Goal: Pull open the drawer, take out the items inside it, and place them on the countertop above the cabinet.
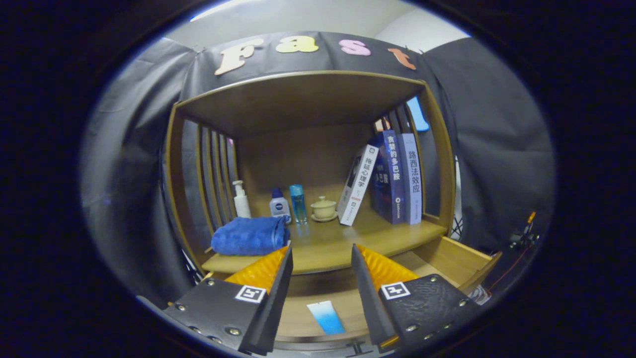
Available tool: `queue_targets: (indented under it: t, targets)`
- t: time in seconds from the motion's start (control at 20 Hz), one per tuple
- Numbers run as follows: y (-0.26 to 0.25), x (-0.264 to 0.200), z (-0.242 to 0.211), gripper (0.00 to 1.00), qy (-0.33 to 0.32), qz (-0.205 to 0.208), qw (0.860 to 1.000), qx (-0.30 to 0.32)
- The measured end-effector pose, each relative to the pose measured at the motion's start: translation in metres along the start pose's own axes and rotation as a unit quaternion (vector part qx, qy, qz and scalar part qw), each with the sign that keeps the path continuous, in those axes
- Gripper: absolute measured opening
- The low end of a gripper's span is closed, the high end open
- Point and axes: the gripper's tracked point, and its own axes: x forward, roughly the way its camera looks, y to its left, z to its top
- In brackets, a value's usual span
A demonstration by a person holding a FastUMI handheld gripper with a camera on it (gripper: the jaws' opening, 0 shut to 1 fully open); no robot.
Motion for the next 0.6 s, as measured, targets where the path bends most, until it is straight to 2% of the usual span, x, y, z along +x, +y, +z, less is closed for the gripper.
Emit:
queue_targets:
  t: [0.3,0.5,0.6]
  targets:
    - [-0.028,0.012,-0.037,0.69,0.07,-0.064,0.995,0.031]
    - [-0.02,0.026,-0.054,0.7,0.117,-0.067,0.99,0.036]
    - [-0.021,0.033,-0.066,0.7,0.153,-0.083,0.984,0.041]
